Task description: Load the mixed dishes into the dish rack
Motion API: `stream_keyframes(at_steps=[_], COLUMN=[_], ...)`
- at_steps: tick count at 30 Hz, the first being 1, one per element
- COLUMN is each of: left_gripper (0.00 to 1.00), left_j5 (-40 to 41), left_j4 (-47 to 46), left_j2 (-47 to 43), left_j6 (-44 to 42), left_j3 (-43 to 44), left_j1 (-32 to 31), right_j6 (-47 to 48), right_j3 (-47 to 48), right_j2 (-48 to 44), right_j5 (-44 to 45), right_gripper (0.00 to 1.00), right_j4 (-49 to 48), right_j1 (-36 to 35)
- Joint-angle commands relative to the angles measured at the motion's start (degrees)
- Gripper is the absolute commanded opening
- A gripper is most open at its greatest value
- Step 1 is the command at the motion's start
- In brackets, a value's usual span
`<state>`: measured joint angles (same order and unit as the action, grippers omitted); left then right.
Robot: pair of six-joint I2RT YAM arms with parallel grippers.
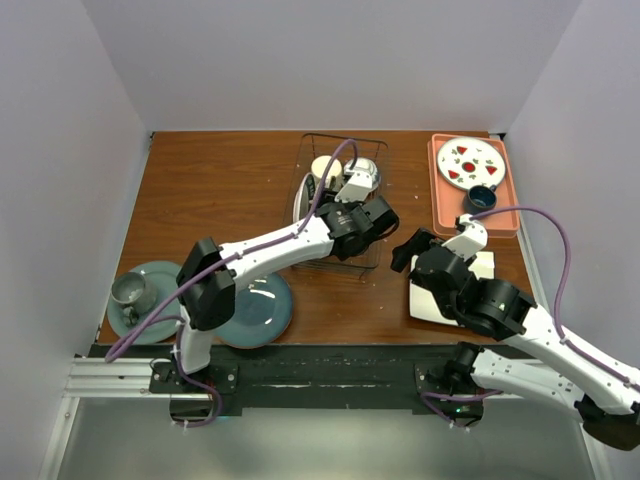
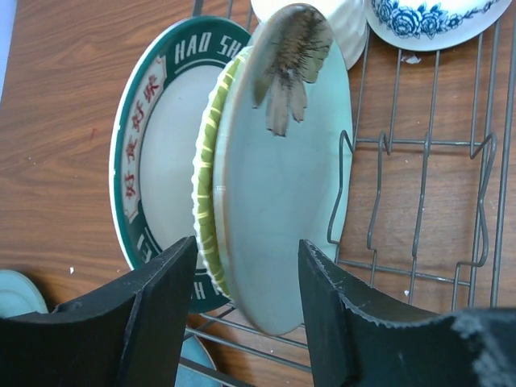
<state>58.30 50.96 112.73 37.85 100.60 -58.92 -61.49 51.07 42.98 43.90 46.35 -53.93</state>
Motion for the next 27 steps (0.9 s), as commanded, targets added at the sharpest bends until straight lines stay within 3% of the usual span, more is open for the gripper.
stream_keyframes(at_steps=[1, 7, 12, 17, 22, 27], left_gripper=[0.60, 0.70, 0.81, 0.95, 0.98, 1.00], left_j5=[1.6, -0.2, -4.1, -13.3, -25.1, -26.4], left_j4=[0.6, 0.6, -4.0, -13.0, -19.2, -19.3], left_j2=[-5.0, -9.0, -15.8, -27.2, -39.1, -48.0], left_j6=[0.0, -0.9, -2.8, -6.5, -6.5, -6.0], left_j3=[2.3, 1.3, -3.6, -16.6, -30.2, -38.3], left_j1=[-0.3, -0.4, -0.3, 1.1, 8.9, 13.4], right_j6=[-0.9, 3.6, 13.3, 18.7, 20.1, 17.6], right_j3=[0.3, 1.2, 1.8, -0.2, -4.6, -8.8], right_j2=[-0.5, -1.3, 0.9, 5.5, 10.0, 14.1], right_j5=[0.8, -1.8, -9.2, -20.5, -35.0, -43.2], right_gripper=[0.88, 0.99, 0.99, 0.99, 0.99, 0.98], right_j4=[-0.6, -2.7, -8.0, -18.5, -29.4, -39.8], right_j1=[0.1, 0.1, 0.2, 0.1, 0.1, 0.0])
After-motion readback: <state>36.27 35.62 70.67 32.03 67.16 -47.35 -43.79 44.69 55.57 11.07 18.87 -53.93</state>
